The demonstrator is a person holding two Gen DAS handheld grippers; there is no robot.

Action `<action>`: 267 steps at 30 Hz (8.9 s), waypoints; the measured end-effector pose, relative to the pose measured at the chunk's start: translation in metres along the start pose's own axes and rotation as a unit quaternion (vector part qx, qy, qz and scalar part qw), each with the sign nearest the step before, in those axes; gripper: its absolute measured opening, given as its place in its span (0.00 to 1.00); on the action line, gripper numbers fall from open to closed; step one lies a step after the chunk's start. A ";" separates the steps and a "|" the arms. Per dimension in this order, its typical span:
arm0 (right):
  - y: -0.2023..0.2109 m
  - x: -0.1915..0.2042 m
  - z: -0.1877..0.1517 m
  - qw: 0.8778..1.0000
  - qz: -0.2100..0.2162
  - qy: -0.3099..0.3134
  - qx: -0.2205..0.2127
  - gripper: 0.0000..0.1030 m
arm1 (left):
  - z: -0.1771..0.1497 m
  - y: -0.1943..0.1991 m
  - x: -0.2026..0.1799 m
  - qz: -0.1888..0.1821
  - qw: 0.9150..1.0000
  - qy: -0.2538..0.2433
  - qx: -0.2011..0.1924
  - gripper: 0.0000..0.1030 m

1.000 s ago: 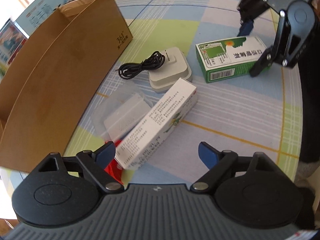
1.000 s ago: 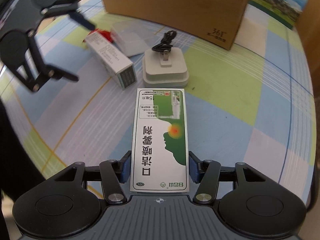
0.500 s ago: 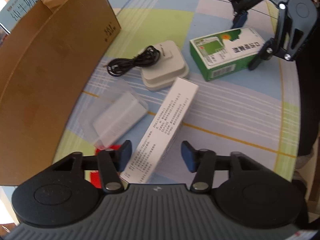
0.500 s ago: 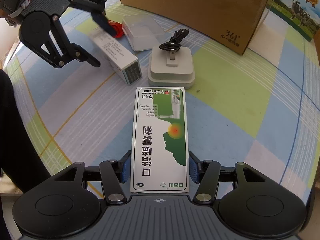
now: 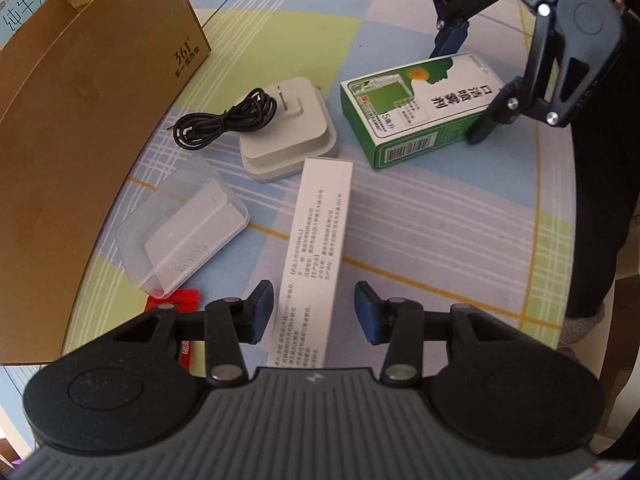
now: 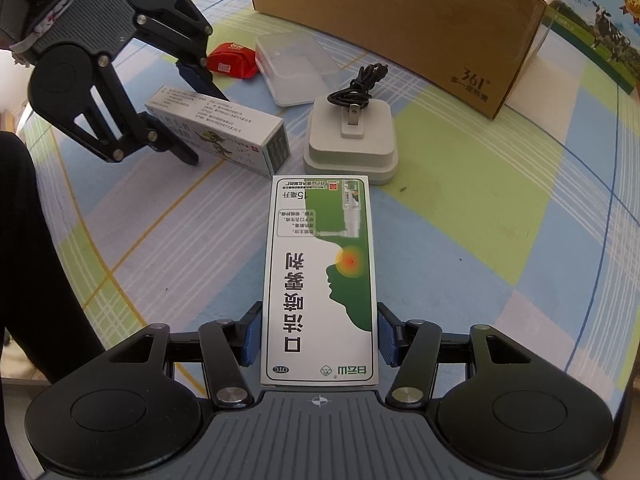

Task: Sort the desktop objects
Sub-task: 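Grasp the green-white lozenge box with the right gripper while the left grasps the white medicine box, then lift both boxes and carry them over the cardboard box, then lower both boxes into the cardboard box and open both grippers, then move both grippers back toward the red candy packet and white charger, then grasp the red candy packet with the left gripper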

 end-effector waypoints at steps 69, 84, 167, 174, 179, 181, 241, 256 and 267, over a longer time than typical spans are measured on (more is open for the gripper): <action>0.075 0.040 0.043 0.992 -0.075 0.001 -0.102 0.51 | -0.017 0.096 -0.002 0.105 0.978 0.173 -0.053 0.21; 0.097 0.035 0.076 0.987 -0.087 0.012 -0.131 0.51 | -0.011 0.112 0.014 0.124 0.973 0.185 -0.060 0.21; 0.105 -0.008 0.165 0.968 -0.107 -0.096 -0.204 0.98 | -0.017 0.167 0.109 0.204 0.895 0.358 -0.171 0.92; 0.102 -0.002 0.129 0.970 -0.101 -0.113 -0.188 0.98 | -0.039 0.173 0.087 0.215 0.899 0.348 -0.154 0.97; 0.091 0.003 0.103 0.974 -0.100 -0.117 -0.166 0.98 | -0.052 0.169 0.072 0.215 0.905 0.338 -0.143 0.98; 0.086 0.007 0.093 0.976 -0.101 -0.113 -0.156 0.98 | -0.056 0.165 0.065 0.212 0.910 0.329 -0.137 0.98; -0.044 -0.023 0.104 0.999 -0.007 -0.003 -0.052 0.79 | -0.041 0.009 0.103 0.040 0.991 0.123 -0.032 0.68; -0.058 -0.019 0.108 0.999 0.001 0.006 -0.038 0.71 | -0.037 0.004 0.104 0.008 0.993 0.117 -0.033 0.30; -0.059 -0.015 0.107 0.999 -0.007 0.014 -0.031 0.61 | -0.041 0.007 0.090 0.006 0.995 0.093 -0.033 0.26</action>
Point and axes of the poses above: each gripper's, at about its wrist camera, not at the fingertips, and y roughly against the way its jaws point, x to its left, z to its top, the point moved 7 cm from there along -y, roughly the way its jaws point, and after that the axes turned 6 degrees about -x, right-handed, at the moved point
